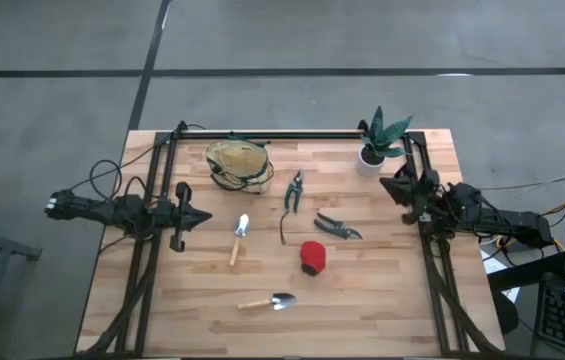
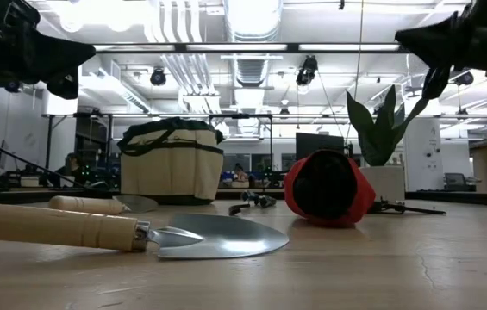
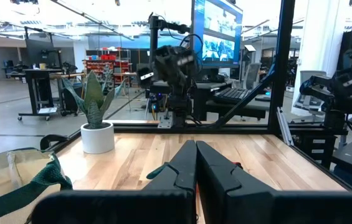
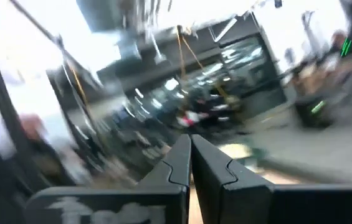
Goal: Pick & Place Garden tools in Gardening bag
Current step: Put the gloves into the gardening bag
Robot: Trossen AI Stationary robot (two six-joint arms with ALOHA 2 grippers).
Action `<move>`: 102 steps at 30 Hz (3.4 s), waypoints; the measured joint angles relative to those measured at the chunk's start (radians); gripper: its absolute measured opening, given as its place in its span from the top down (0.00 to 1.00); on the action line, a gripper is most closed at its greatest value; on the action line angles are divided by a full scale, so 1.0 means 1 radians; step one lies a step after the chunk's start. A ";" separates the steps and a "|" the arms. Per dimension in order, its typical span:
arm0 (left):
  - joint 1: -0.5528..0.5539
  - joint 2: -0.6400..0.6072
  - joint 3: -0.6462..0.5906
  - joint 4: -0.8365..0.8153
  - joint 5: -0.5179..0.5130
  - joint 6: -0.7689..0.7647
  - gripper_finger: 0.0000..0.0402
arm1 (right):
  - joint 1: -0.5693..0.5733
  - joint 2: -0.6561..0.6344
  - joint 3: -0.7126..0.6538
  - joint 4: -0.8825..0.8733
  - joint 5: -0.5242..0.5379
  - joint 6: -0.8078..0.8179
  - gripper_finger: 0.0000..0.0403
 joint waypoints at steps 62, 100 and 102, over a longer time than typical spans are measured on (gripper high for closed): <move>0.000 0.000 0.000 -0.003 0.000 0.000 0.98 | 0.212 1.640 1.226 -1.162 -0.414 -0.089 0.54; 0.000 0.001 0.000 -0.014 0.000 0.000 0.98 | 0.220 1.810 1.313 -1.163 -0.377 -0.128 0.96; 0.000 0.001 0.000 -0.014 0.000 0.000 0.98 | 0.210 1.809 1.349 -1.162 -0.372 -0.135 0.96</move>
